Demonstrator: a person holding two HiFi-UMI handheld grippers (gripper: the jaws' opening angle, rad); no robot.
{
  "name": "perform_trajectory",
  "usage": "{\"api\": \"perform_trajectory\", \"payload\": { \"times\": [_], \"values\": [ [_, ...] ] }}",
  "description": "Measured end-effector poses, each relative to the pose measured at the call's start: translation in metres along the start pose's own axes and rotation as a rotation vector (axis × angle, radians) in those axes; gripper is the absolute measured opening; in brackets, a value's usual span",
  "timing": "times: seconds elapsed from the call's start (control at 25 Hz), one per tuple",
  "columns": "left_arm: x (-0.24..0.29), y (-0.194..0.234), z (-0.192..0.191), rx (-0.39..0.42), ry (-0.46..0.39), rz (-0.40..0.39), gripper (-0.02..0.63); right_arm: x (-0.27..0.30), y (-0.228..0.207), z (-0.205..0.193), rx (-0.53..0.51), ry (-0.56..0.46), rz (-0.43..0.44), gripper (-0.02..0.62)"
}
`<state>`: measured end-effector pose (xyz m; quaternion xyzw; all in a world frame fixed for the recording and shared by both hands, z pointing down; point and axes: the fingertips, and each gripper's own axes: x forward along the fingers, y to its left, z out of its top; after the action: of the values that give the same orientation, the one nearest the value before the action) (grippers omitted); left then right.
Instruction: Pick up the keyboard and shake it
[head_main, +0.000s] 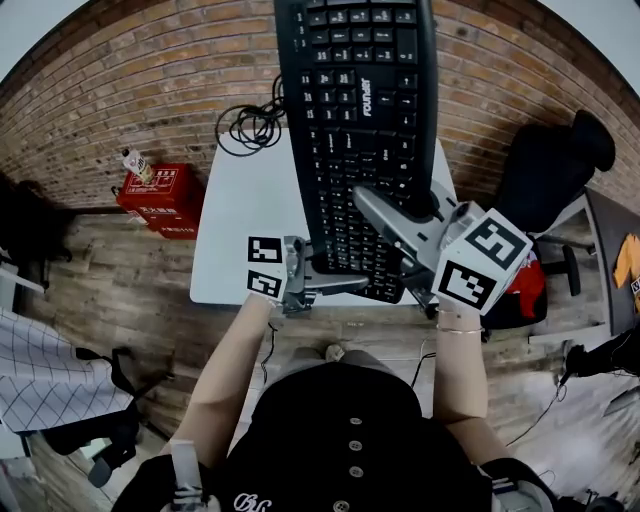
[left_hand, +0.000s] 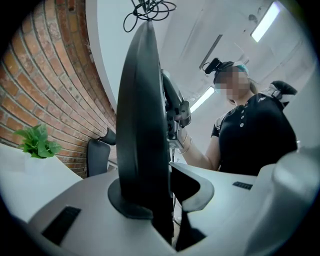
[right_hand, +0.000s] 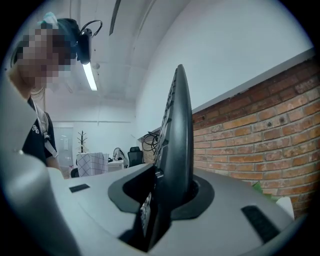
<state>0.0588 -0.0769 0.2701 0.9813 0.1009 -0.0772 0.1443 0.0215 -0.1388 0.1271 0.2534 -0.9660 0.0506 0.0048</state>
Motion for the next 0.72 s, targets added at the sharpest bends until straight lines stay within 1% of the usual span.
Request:
{"api": "perform_trajectory", "payload": {
  "times": [0.12, 0.24, 0.48, 0.72],
  "values": [
    [-0.005, -0.006, -0.017, -0.026, -0.012, 0.037, 0.110, 0.001, 0.001, -0.019, 0.034, 0.008, 0.017, 0.117],
    [-0.010, -0.011, -0.024, -0.055, -0.027, 0.074, 0.110, 0.006, -0.003, -0.031, 0.057, 0.029, 0.012, 0.131],
    [-0.023, -0.022, -0.045, -0.117, -0.043, 0.142, 0.112, 0.016, -0.010, -0.064, 0.192, 0.067, 0.029, 0.146],
    [-0.035, -0.035, -0.078, -0.231, -0.078, 0.198, 0.115, 0.028, -0.007, -0.114, 0.304, 0.156, 0.045, 0.156]
  ]
}}
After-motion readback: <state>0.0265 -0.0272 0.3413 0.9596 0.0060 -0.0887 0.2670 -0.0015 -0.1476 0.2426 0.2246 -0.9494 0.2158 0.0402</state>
